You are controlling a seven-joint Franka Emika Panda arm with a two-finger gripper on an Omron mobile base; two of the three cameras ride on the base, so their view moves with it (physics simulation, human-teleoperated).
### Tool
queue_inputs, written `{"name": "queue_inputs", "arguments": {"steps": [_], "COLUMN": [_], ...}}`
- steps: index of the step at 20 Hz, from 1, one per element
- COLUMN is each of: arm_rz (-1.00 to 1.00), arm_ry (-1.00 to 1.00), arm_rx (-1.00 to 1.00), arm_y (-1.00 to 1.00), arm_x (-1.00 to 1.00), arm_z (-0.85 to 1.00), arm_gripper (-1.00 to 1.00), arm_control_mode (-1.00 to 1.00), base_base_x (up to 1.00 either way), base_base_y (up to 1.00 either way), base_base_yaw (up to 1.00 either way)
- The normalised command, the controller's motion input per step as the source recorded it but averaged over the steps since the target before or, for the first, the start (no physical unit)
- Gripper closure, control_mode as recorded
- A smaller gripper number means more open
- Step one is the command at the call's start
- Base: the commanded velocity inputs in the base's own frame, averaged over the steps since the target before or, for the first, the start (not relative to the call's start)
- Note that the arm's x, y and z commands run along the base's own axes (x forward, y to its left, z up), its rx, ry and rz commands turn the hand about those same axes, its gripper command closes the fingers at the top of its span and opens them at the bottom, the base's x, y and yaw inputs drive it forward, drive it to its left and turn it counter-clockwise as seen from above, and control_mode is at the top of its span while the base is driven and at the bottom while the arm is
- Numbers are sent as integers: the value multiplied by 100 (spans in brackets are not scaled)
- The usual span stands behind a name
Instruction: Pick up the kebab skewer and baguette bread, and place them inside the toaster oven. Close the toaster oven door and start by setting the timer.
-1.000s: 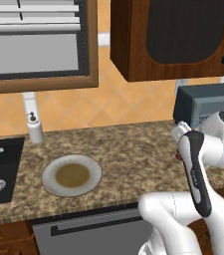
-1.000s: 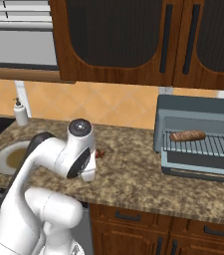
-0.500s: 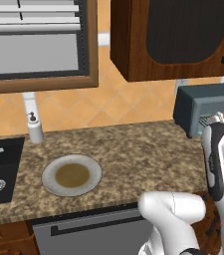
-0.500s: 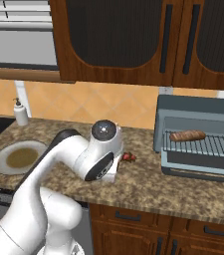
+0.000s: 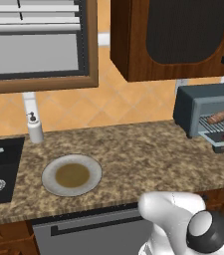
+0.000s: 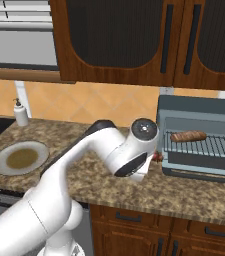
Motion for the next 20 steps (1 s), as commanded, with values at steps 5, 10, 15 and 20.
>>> {"name": "queue_inputs", "arguments": {"steps": [5,10,15,20], "arm_rz": [4,9,8,0], "arm_ry": [0,0,0,-2], "arm_rx": [0,0,0,0], "arm_y": [-44,-61,-56,-25], "arm_x": [37,39,39,44], "arm_z": [0,0,0,0], "arm_gripper": [100,100,100,100], "arm_control_mode": [-100,-100,-100,-100], "base_base_x": [0,0,0,0], "base_base_y": [0,0,0,0], "base_base_yaw": [0,0,0,0]}}
